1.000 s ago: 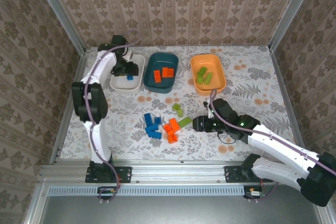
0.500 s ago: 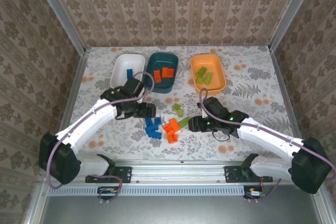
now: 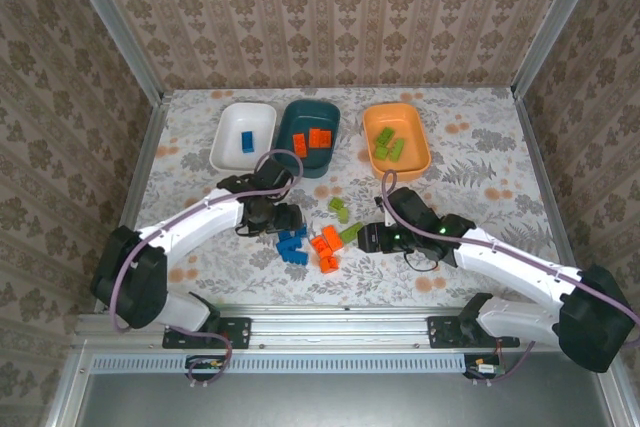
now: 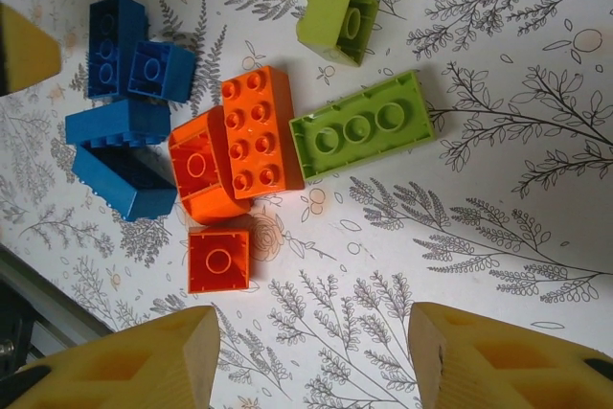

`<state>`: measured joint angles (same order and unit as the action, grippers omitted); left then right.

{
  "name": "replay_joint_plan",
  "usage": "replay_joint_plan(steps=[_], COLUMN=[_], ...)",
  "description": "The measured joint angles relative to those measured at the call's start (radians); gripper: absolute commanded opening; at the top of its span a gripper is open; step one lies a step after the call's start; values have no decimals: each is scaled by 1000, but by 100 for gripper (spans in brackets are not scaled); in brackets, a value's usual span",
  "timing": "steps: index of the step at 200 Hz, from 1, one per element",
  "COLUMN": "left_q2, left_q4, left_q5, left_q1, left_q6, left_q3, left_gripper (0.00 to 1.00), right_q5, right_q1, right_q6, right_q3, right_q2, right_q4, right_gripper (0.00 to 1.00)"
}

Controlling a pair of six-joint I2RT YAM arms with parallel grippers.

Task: Sort the legos into containers by color

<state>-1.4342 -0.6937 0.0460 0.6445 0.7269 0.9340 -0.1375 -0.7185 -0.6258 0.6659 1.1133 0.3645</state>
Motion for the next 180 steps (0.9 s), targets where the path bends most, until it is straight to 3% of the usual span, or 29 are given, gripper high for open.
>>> replay_joint_plan(steps=[33, 91, 180], left_q2=[-39, -121, -202], left_q4=[52, 110, 165], left_q5=[5, 6, 3], left_q1=[-44, -46, -58], left_q6=[17, 45, 64], left_q3=[0, -2, -5], left_gripper=[73, 71, 48], right_q5=[3, 3, 3], right_q1=[0, 0, 0], right_q6=[0, 0, 0], right_q3=[-16, -40, -53], right_q2=[-23, -24, -23], right_q4=[0, 1, 1], right_gripper=[56, 56, 56])
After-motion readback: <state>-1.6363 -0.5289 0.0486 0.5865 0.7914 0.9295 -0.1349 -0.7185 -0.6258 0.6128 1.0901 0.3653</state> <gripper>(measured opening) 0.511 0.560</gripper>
